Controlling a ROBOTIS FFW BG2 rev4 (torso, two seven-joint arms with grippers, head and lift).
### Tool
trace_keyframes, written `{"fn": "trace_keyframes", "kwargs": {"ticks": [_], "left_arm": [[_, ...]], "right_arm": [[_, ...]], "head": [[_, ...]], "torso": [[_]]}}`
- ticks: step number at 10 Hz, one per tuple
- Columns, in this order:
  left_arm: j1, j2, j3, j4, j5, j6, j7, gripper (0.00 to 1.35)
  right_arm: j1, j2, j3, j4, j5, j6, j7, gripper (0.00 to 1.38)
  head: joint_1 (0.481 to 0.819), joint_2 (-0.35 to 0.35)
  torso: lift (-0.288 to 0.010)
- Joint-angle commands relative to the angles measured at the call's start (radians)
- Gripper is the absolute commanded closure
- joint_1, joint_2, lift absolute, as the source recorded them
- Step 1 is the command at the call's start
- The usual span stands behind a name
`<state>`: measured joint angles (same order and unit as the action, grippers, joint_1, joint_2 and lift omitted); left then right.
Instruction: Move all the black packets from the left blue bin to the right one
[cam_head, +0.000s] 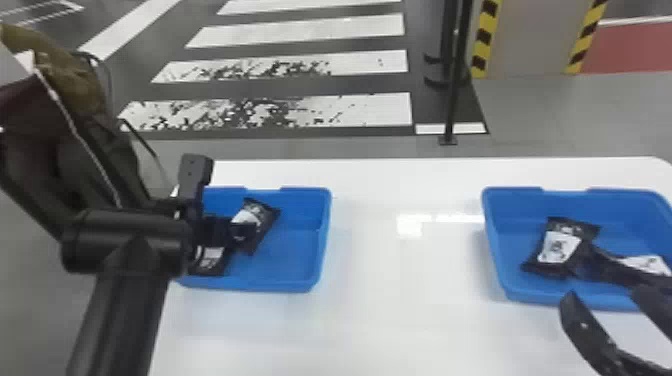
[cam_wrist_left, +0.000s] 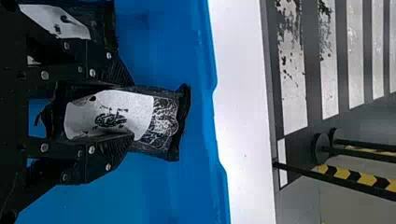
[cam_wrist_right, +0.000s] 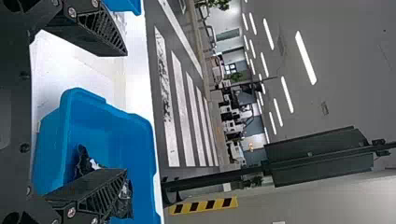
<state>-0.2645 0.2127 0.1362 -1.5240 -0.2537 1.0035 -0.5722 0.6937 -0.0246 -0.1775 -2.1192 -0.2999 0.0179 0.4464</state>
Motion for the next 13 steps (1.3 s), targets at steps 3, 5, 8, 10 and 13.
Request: {"fn": "trace_keyframes", "kwargs": {"ticks": [3, 5, 8, 10, 13], "left_arm": [[0.019, 0.004, -0.026, -0.06, -0.008, -0.056, -0.009, 1.22], [0.142, -0.004, -0.005, -0.291, 0.072, -0.032, -0.009, 1.22], [0.314, -0.009, -0.003, -0.522, 0.296, -0.093, -0.034, 1.22], [0.375, -0.009, -0.048, -0.583, 0.427, -0.14, -0.051, 1.22], [0.412, -0.009, -0.146, -0.612, 0.551, -0.171, -0.057, 1.22]], "right_arm": [[0.001, -0.002, 0.0, 0.007, -0.019, 0.007, 0.011, 0.14], [-0.002, -0.002, -0.002, -0.008, -0.019, 0.007, 0.021, 0.14], [-0.056, -0.002, 0.006, 0.005, -0.027, 0.014, 0.075, 0.14], [-0.114, -0.012, 0.046, 0.042, -0.073, 0.036, 0.114, 0.13], [-0.2, -0.034, 0.13, 0.096, -0.147, 0.058, 0.117, 0.13]], "head": [[0.695, 0.15], [0.695, 0.134], [0.695, 0.09], [0.695, 0.027], [0.695, -0.035]], "torso": [[-0.14], [-0.14], [-0.14], [-0.14], [-0.14]]}}
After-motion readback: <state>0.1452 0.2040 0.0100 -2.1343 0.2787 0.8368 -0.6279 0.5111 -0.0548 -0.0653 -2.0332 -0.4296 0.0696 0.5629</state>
